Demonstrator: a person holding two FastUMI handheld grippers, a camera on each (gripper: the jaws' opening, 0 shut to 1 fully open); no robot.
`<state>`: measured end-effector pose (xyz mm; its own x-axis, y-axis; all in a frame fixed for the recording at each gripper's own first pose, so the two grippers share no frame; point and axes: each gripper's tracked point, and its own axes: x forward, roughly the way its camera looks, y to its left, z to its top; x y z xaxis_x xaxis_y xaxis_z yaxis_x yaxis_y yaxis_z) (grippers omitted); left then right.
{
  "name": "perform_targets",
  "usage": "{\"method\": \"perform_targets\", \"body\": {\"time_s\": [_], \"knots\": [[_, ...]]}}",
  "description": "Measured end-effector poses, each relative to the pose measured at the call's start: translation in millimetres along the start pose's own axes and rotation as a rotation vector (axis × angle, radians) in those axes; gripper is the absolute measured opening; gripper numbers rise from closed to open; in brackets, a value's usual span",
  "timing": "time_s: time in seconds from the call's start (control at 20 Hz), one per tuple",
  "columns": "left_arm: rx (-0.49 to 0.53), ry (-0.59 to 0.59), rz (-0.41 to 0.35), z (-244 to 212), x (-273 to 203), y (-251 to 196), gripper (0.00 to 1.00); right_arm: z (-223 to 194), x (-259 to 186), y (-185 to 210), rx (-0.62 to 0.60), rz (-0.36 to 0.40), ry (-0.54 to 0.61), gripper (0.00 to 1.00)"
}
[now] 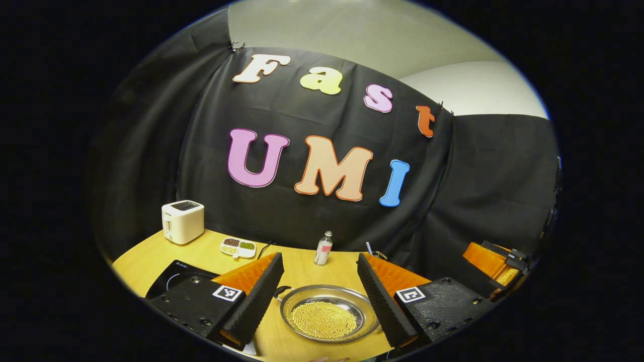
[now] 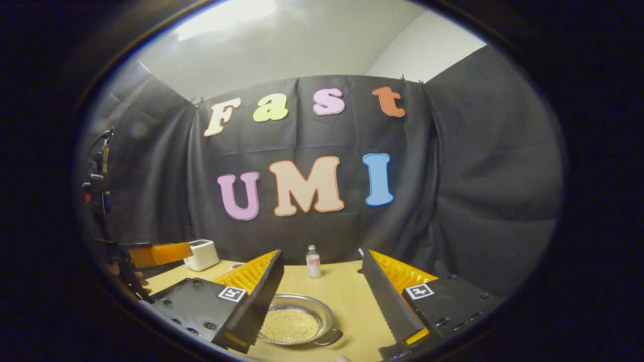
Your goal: First push the handle of the pot to place it horizontally, then grasp the pot with both hands and set it on the induction cooktop.
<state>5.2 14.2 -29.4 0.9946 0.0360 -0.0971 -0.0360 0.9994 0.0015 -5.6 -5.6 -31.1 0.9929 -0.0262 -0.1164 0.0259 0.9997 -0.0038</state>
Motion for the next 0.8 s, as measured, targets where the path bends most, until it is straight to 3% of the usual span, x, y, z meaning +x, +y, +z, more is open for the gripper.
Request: {"method": "perform_targets", "body": {"time_s": [0.05, 0.1, 0.25, 0.3, 0.45, 0.5, 0.65, 0.8], "knots": [[0.001, 0.004, -0.002, -0.4, -0.4, 1.3, 0.95, -2.5, -2.2, 1.0, -0.002, -0.003, 0.005, 0.94], [0.004, 0.006, -0.007, -1.1, -1.3, 2.5, 0.95, -4.0, -3.4, 1.7, -0.005, -0.009, 0.008, 0.99], [0.011, 0.023, -0.018, -6.0, -2.8, 5.2, 0.95, -11.4, -7.3, 5.4, -0.012, -0.025, 0.025, 0.99], [0.013, 0.025, -0.023, -6.1, -3.3, 6.2, 0.95, -14.1, -8.4, 6.3, -0.016, -0.031, 0.035, 0.93], [0.023, 0.037, -0.044, -8.7, -4.0, 7.8, 0.95, -24.5, -13.0, 10.7, -0.030, -0.048, 0.061, 0.89], [0.030, 0.036, -0.050, -7.7, -4.7, 8.4, 0.95, -27.9, -10.1, 11.9, -0.036, -0.056, 0.067, 0.95], [0.038, 0.044, -0.063, -9.0, -5.6, 11.1, 0.95, -30.2, -17.7, 16.4, -0.043, -0.074, 0.078, 0.51], [0.032, 0.052, -0.064, -10.6, -6.2, 15.7, 0.95, -42.1, -20.9, 19.1, -0.058, -0.081, 0.108, 0.42]]}}
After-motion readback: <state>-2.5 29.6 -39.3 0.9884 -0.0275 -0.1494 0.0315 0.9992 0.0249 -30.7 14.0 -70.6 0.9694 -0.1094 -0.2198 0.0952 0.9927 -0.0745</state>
